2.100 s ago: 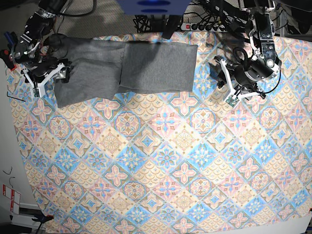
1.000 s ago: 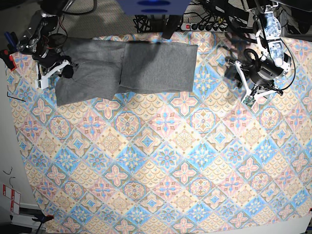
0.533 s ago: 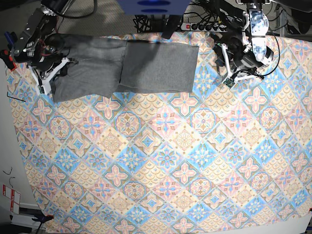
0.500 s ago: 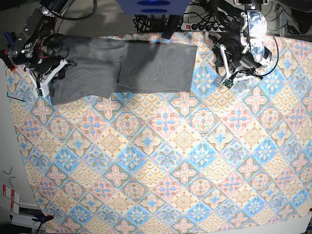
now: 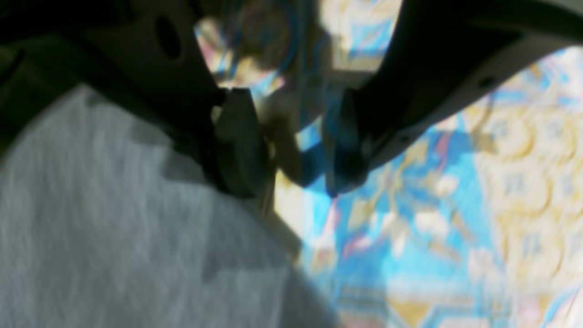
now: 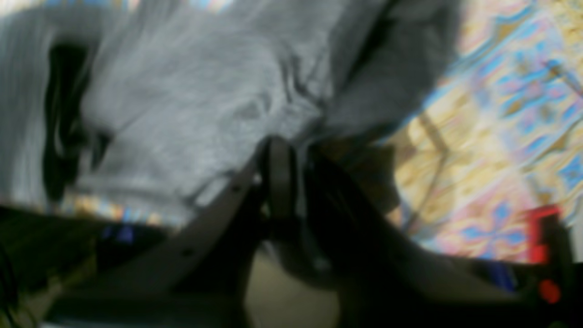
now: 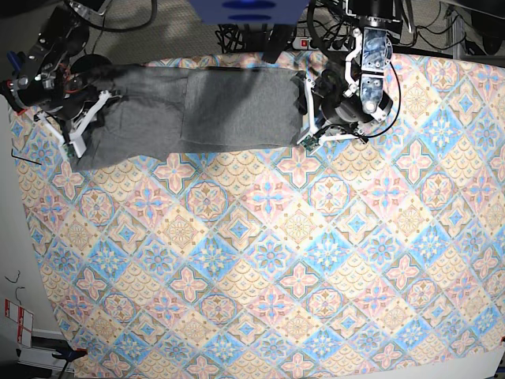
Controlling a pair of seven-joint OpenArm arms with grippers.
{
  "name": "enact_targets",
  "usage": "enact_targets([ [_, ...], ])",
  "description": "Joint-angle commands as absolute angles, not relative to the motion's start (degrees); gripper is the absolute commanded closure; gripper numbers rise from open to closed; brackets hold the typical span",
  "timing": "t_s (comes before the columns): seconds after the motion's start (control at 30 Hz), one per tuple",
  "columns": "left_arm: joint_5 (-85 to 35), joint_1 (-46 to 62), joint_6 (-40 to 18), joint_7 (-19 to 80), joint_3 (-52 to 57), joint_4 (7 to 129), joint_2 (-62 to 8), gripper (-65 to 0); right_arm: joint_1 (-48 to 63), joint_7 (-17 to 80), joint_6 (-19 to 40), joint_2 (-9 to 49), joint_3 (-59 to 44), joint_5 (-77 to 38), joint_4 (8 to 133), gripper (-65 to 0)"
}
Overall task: Fold the T-shirt properly
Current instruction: 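Grasp both ends of the folded strip with both grippers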
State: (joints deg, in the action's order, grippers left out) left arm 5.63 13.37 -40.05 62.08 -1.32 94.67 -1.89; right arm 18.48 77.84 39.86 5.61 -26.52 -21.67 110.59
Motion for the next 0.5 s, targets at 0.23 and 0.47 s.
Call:
enact_targets([
  [0.23,5.1,10.1,-40.0,62.1,-1.5,90.1,1.7,-27.1,17.6,76.4,40.0,6.2,-13.8,-22.7,112.1,-0.9],
  [0.47,5.2,10.2,-40.0,62.1,-1.2,90.0,1.2,-27.1,16.6,75.1,40.0,6.4,-3.5,-22.7,113.3,-0.9],
])
